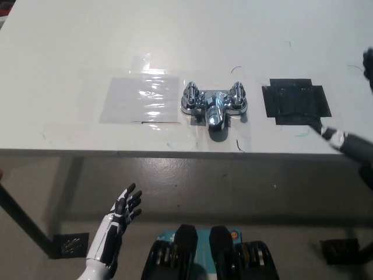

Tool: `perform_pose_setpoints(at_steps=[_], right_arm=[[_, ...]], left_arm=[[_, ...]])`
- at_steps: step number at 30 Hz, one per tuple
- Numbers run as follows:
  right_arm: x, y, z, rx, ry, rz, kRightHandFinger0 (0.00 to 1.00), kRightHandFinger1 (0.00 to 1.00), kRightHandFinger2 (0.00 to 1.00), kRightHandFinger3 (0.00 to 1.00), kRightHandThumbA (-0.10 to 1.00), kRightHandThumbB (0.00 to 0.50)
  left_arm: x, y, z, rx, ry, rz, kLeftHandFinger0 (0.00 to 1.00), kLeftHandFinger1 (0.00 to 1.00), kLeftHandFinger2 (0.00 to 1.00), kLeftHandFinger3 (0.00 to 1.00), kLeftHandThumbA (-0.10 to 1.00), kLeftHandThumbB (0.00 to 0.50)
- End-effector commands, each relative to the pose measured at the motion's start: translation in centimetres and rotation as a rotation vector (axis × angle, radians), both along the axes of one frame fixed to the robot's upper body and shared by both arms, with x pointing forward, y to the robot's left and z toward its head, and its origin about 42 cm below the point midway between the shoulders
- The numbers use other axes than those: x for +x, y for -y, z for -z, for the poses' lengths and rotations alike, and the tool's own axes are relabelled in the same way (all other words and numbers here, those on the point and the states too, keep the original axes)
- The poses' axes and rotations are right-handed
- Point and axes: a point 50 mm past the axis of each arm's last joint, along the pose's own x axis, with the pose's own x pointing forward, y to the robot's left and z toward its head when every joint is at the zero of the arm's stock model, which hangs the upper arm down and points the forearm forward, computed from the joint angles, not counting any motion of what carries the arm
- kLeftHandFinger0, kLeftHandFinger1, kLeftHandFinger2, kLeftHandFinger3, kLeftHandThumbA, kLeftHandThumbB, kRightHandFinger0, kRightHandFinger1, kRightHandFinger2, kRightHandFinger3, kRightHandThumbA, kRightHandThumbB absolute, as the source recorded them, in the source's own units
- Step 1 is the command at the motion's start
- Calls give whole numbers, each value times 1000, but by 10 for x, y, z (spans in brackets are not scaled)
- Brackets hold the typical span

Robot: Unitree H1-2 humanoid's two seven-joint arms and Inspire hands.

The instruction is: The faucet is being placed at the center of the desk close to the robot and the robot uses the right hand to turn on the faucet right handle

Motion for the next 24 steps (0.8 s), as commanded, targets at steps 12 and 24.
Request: perform_pose_setpoints(at_steps=[12, 24], right_arm=[[165, -87, -164, -607, -321, -59, 1000, 1000, 1000, 1000, 1000, 306], [220, -157, -169, -824, -558, -33, 1000, 1000, 1000, 1000, 1000, 294]], left_arm=[[-2, -10, -4, 30, 103, 14, 1000, 1000, 1000, 1000, 1000, 101], [-7, -14, 2, 59, 84, -1, 1000, 1000, 1000, 1000, 1000, 164]])
